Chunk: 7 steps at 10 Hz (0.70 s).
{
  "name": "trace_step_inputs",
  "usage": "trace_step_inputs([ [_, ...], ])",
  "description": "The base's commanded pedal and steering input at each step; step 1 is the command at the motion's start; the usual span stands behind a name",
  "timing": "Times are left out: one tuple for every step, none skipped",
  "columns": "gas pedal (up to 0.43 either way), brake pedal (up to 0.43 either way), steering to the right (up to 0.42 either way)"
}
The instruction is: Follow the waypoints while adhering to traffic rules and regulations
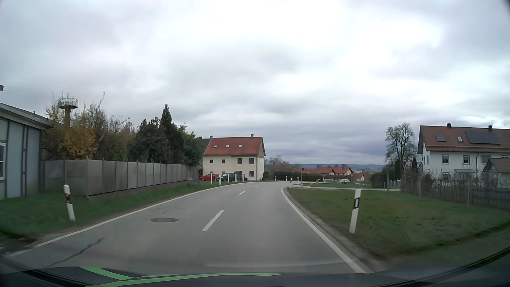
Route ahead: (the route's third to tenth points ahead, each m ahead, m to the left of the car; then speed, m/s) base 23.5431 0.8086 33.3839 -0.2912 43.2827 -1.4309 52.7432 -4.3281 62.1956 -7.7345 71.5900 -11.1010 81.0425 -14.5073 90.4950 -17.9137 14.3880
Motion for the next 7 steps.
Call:
trace_step_inputs([
  [0.0,0.0,0.01],
  [0.0,0.0,0.01],
  [0.0,0.0,0.01],
  [0.0,0.0,0.011],
  [0.0,0.0,0.011],
  [0.0,0.0,0.012],
  [0.0,0.0,0.012],
])
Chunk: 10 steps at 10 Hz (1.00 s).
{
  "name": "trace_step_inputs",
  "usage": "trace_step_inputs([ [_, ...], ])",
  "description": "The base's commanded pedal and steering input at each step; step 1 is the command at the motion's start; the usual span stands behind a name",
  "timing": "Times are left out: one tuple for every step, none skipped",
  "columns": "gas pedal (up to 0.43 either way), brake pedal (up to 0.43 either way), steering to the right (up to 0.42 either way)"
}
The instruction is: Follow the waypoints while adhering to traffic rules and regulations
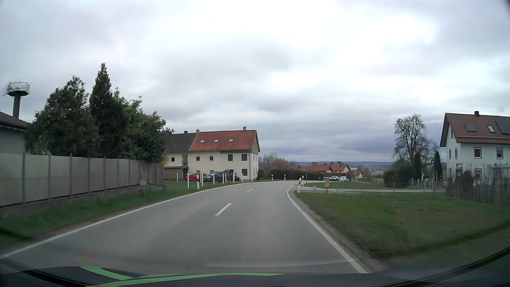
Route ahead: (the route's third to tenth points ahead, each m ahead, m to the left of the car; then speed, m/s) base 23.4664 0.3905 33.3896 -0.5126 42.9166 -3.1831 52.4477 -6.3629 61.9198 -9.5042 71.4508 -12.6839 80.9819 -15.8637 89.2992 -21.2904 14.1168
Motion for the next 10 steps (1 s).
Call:
trace_step_inputs([
  [0.0,0.0,0.013],
  [0.0,0.0,0.015],
  [0.0,0.0,0.017],
  [0.0,0.0,0.018],
  [0.0,0.0,0.018],
  [0.0,0.0,0.02],
  [0.0,0.0,0.021],
  [0.0,0.0,0.022],
  [0.0,0.0,0.024],
  [0.0,0.0,0.025],
])
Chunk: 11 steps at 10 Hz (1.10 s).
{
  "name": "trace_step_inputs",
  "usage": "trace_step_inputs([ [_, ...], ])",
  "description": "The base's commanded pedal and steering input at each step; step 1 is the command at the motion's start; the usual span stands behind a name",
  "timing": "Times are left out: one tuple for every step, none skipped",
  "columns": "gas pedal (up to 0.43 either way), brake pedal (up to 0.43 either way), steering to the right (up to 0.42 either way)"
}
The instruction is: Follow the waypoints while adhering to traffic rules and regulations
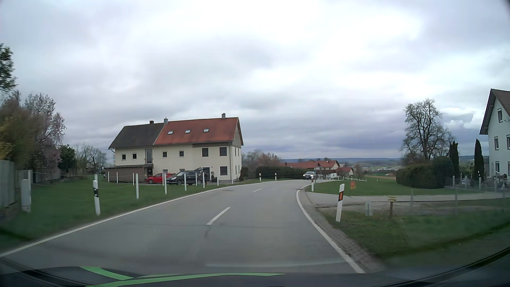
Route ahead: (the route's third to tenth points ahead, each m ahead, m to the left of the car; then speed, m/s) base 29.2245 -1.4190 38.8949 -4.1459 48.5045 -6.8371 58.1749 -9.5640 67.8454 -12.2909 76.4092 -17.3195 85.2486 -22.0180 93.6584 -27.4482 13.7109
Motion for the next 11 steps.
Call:
trace_step_inputs([
  [0.0,0.0,0.027],
  [0.0,0.0,0.029],
  [0.0,0.0,0.029],
  [0.0,0.0,0.03],
  [0.008,0.0,0.033],
  [0.02,0.0,0.037],
  [0.02,0.0,0.039],
  [0.02,0.0,0.041],
  [0.028,0.0,0.041],
  [0.039,0.0,0.041],
  [0.059,0.0,0.04],
])
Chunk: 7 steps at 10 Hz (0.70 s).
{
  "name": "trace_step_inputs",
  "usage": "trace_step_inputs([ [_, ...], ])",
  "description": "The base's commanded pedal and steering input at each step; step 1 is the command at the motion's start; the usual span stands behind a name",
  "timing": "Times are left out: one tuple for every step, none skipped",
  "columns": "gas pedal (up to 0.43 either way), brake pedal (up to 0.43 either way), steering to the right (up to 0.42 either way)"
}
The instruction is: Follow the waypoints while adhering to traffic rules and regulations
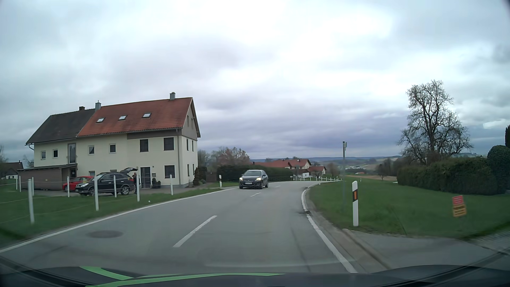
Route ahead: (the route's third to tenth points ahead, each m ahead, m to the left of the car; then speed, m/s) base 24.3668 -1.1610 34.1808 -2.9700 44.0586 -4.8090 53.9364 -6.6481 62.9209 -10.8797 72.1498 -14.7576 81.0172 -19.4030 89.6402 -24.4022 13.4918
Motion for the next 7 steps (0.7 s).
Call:
trace_step_inputs([
  [0.067,0.0,0.041],
  [0.067,0.0,0.04],
  [0.067,0.0,0.04],
  [0.079,0.0,0.039],
  [0.098,0.0,0.036],
  [0.098,0.0,0.032],
  [0.098,0.0,0.031],
])
